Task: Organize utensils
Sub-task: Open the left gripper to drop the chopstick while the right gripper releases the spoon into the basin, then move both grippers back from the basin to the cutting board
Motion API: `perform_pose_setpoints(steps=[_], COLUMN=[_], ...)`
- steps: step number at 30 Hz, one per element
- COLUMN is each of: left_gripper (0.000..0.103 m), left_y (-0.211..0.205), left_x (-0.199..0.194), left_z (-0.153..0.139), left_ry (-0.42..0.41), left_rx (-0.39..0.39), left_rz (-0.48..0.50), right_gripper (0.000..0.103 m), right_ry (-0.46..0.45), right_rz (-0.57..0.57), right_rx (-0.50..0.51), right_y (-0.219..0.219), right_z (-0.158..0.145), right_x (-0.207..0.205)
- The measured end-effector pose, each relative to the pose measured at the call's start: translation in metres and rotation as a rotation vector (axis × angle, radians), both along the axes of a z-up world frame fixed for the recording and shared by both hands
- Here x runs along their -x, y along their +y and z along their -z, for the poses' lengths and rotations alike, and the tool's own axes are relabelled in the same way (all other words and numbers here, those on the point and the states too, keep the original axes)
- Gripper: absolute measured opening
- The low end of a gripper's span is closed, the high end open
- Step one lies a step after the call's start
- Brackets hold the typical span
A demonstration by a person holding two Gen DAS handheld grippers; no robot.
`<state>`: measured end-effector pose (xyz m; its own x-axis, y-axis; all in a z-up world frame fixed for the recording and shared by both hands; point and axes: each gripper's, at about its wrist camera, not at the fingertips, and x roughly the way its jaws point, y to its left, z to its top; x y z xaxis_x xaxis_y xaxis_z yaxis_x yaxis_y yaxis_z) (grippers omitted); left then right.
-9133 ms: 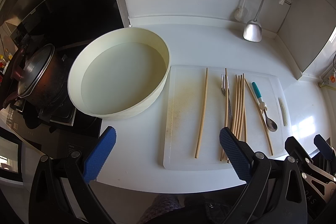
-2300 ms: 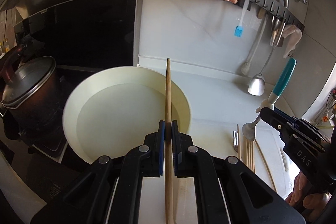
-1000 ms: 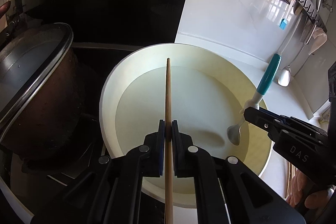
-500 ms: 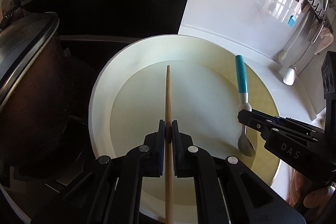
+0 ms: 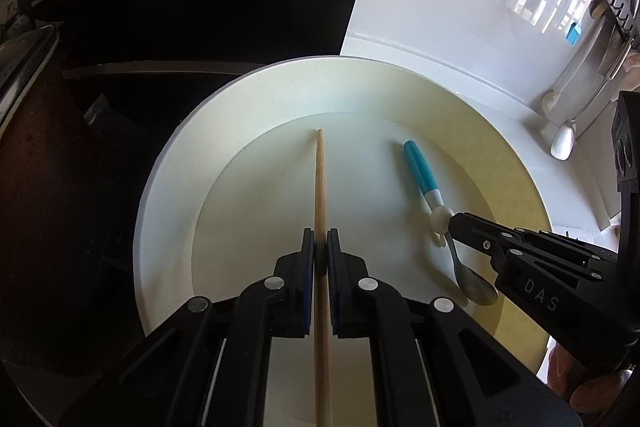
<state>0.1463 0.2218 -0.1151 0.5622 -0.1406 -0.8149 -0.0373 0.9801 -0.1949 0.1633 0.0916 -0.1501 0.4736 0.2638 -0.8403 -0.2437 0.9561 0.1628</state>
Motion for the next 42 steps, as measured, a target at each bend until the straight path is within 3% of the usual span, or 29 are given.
perform_pose_setpoints(steps=[10,11,13,14,19,22,25,33,42], left_gripper=[0.008,0.012,0.026,0.032,0.044,0.063,0.066,0.087,0.094], left_y=[0.000,0.001,0.002,0.003,-0.001,-0.001,0.004,0.012,-0.005], left_x=[-0.015,-0.015,-0.014,-0.013,-0.004,0.003,0.011,0.032,0.067], left_z=[0.010,0.010,0.011,0.010,-0.002,-0.010,-0.016,-0.034,-0.055], left_ry=[0.065,0.073,0.088,0.090,0.065,0.045,0.031,0.021,0.002], left_rx=[0.018,0.025,0.026,0.027,0.013,0.004,-0.007,-0.055,-0.088], left_rz=[0.002,-0.002,-0.013,-0.018,-0.017,-0.028,-0.038,-0.070,-0.071], right_gripper=[0.006,0.008,0.028,0.030,0.031,0.036,0.040,0.049,0.054], right_ry=[-0.005,-0.010,-0.028,-0.038,-0.072,-0.096,-0.122,-0.171,-0.160], right_rz=[0.010,0.012,0.019,0.020,0.024,0.025,0.020,0.000,-0.034], right_rx=[0.032,0.026,0.028,0.028,0.018,-0.004,-0.023,-0.064,-0.081], right_y=[-0.006,-0.007,-0.010,-0.012,-0.019,-0.026,-0.035,-0.054,-0.084], right_z=[0.001,-0.001,-0.005,-0.008,-0.019,-0.026,-0.035,-0.058,-0.070], right_x=[-0.002,-0.001,0.003,0.005,0.014,0.023,0.036,0.069,0.120])
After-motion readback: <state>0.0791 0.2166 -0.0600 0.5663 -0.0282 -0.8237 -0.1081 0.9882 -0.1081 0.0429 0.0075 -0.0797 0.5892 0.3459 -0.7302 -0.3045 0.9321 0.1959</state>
